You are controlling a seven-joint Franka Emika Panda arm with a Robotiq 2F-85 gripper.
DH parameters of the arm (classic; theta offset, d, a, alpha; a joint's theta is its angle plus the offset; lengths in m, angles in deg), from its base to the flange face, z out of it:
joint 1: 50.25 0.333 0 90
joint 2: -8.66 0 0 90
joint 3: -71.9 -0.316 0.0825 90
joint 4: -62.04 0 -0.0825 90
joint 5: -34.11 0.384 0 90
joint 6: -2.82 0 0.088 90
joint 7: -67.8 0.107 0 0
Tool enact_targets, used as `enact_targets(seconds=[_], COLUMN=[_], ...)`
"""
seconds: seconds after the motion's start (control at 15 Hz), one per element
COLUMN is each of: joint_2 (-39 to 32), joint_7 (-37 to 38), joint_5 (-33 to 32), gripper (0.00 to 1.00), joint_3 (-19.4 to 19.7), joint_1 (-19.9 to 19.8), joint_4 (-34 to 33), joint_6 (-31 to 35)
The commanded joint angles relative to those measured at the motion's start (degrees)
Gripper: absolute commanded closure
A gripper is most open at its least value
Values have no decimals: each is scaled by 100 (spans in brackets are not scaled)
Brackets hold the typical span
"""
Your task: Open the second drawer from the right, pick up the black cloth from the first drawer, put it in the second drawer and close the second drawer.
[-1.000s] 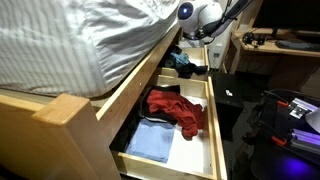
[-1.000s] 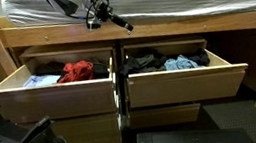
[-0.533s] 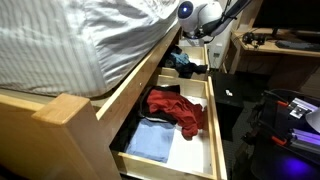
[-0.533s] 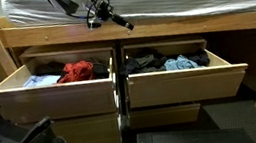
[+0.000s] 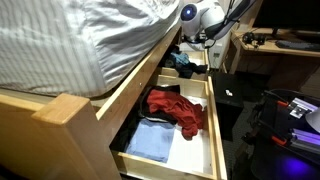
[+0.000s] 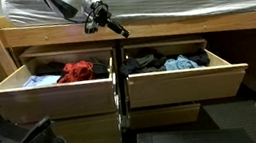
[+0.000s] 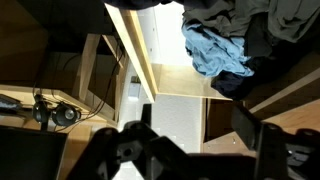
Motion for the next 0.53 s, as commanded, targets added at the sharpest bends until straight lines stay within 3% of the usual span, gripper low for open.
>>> enact_targets(seconds=[0.0,0.13,0.2,0.27,0.47], joint_2=[9,9,36,74,-60], joint_7=[53,82,160,817,1822], joint_5=[-45,-42,-70,-279,-29], gripper=[11,0,0,0,0], joint_3=[-123,-125,-109,-19,-80], joint_1=[-136,-168,-137,-120,-301], joint_4=[67,136,169,244,349], joint_6=[39,92,37,225,398])
